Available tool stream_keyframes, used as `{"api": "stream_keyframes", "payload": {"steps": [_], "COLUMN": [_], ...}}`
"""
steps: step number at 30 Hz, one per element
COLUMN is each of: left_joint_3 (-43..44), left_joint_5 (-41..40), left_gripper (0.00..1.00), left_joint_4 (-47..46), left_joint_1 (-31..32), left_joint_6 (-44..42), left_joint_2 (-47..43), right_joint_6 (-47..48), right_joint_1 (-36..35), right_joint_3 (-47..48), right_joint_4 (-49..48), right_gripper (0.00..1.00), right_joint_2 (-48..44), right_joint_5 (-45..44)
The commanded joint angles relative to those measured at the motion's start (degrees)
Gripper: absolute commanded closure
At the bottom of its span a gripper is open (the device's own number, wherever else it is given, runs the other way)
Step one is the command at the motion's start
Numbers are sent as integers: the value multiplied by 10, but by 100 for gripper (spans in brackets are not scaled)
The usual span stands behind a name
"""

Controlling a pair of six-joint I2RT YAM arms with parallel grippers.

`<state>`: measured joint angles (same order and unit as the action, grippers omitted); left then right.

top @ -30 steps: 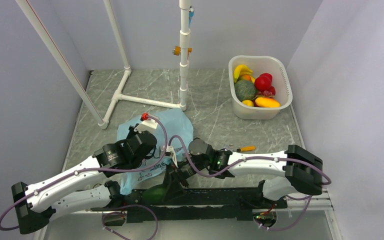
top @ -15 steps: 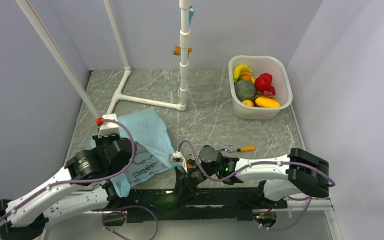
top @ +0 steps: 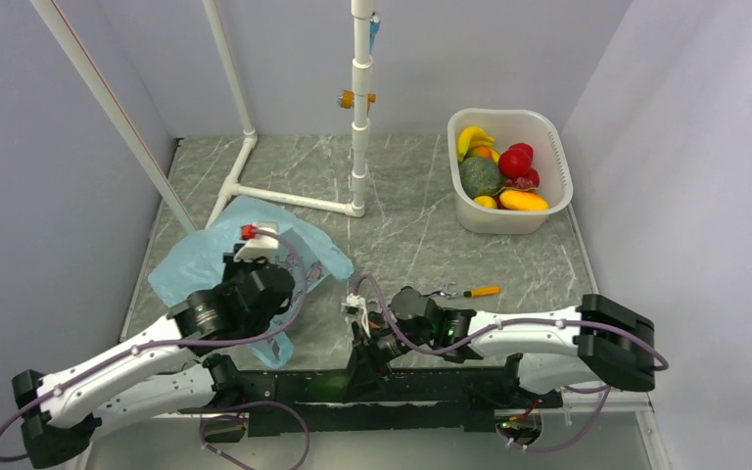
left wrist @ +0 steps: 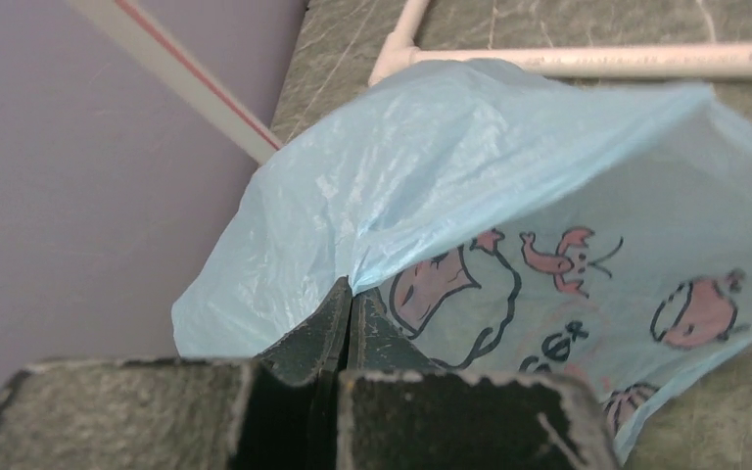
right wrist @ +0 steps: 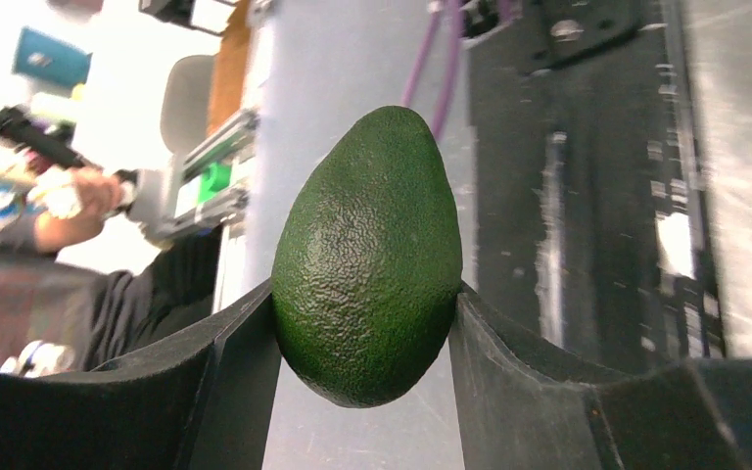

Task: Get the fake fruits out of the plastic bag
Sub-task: Place the fake fruit in the bin.

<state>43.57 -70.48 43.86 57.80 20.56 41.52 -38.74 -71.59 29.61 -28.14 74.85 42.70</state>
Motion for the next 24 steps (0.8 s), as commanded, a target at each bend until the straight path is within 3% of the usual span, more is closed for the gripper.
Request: {"api": "stream_keyframes", "payload": {"steps": [1,4,7,9,11,14,19,24], "left_joint_3": [0,7,34,52,67,81,77,60], "left_joint_5": [56,87,64,58,52,36,39,66], "left_gripper": [100,100,100,95,80,46,2,1], "left_joint_4": [-98,-121,-79,-46,-12,36,48,8], "left_joint_1": [-1,-1,-1,-1,-1,-1,-1,0], "left_joint_6": [-100,-145,-113,-93,-69,-21,5,-22], "left_joint_2": [59,111,159,181,196,198,139,30], "right_joint_6": [65,71,80,85,88,84,59,38], "right_joint_1": [37,99,150,177,201,229,254,277], "right_joint_3": [24,11,0,-4,-4,3,10,47], "right_joint_4": [134,183,246,294,338,389,447,488], "right_gripper": [100,100,100,100,100,100,100,100], "right_joint_2": [-68,-99,-138,-167,-189,-213,-246,-265], "right_joint_5": [-133,-163,-215,-279,-329,-405,-525,-647]}}
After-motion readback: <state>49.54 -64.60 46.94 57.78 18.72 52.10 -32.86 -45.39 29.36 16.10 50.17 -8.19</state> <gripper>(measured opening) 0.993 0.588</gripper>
